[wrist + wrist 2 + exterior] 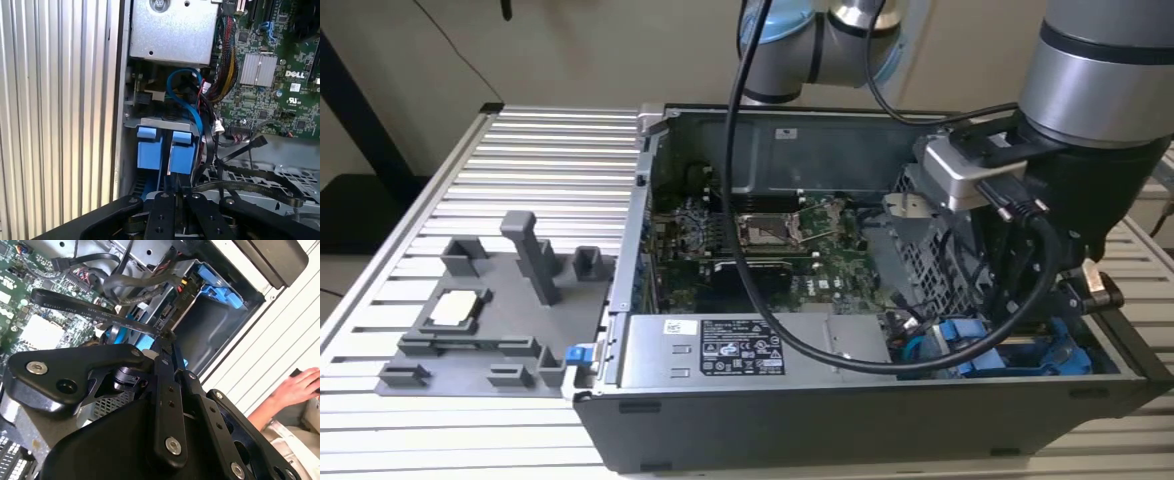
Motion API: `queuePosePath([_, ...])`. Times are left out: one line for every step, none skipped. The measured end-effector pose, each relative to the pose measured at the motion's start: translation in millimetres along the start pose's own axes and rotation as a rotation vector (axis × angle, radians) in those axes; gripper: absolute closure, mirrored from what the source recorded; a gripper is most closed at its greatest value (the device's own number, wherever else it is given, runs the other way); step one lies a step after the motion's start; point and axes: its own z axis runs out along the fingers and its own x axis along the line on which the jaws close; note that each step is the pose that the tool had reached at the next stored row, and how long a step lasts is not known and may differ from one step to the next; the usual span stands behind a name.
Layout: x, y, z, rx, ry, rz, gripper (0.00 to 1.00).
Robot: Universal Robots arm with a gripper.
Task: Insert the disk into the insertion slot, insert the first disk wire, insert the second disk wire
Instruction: 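Insert the first disk wire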
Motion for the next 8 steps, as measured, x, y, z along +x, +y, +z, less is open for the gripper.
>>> queuePosePath([-0.1,-0.2,1.3,0.0000,0.0009,0.005,0.85])
queuePosePath([-0.2,-0.5,2.9,-0.0001,0.0017,0.010,0.85])
queuePosePath([-0.2,-1.0,4.4,-0.0004,0.0024,0.016,0.85])
queuePosePath([-0.3,-1.8,6.0,-0.0008,0.0030,0.020,0.85])
queuePosePath([-0.2,-3.1,7.5,-0.0011,0.0038,0.024,0.85])
queuePosePath([-0.1,-4.6,8.5,-0.0013,0.0041,0.026,0.85])
queuePosePath([0.1,-6.4,9.1,-0.0014,0.0037,0.028,0.85])
queuePosePath([0.1,-8.1,9.5,-0.0015,0.0037,0.030,0.85])
